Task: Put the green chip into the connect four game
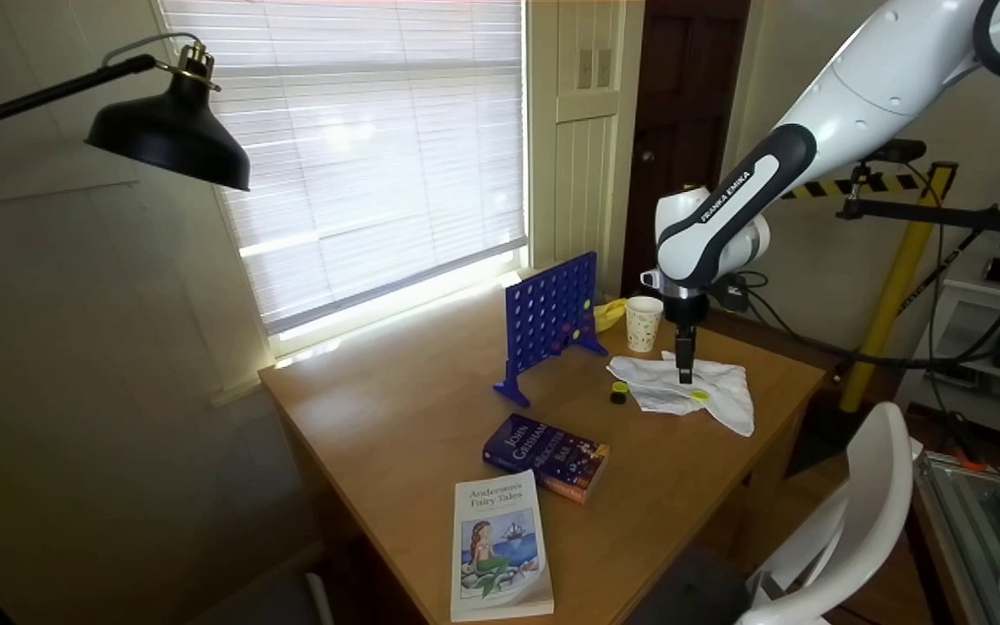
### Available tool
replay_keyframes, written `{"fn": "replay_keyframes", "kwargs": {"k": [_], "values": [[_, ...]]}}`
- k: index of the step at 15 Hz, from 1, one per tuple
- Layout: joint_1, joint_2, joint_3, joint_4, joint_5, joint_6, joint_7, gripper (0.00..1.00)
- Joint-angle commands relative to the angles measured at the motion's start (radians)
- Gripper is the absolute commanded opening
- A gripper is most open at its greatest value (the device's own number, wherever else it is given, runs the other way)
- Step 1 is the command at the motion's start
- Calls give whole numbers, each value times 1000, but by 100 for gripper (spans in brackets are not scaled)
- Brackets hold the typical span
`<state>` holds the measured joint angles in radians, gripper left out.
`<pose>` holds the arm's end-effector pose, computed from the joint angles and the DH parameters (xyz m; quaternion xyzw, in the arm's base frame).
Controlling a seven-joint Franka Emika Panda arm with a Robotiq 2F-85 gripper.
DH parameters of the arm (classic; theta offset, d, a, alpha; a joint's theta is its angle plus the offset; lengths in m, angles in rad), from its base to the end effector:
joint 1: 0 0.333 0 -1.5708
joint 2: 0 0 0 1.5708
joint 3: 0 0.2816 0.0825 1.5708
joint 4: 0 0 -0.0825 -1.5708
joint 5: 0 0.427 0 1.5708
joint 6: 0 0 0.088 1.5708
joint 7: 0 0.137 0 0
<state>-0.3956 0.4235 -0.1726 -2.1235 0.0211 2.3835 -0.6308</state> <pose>0.4719 -0.3098 0.1025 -0.9961 -0.0277 0.0811 0.0201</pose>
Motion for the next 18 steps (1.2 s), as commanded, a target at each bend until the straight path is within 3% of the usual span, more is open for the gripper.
{"fn": "replay_keyframes", "kwargs": {"k": [1,10,11,12,14,17,18], "values": [[13,19,-10,-7,-41,9,42,100],[8,57,-2,-3,-40,-7,49,98],[8,60,-1,-2,-40,-7,50,92],[7,61,-1,-1,-39,-6,49,80],[7,61,-1,-1,-40,-9,49,67],[9,61,-3,-2,-45,-11,51,60],[10,62,-4,-1,-47,-13,53,64]]}}
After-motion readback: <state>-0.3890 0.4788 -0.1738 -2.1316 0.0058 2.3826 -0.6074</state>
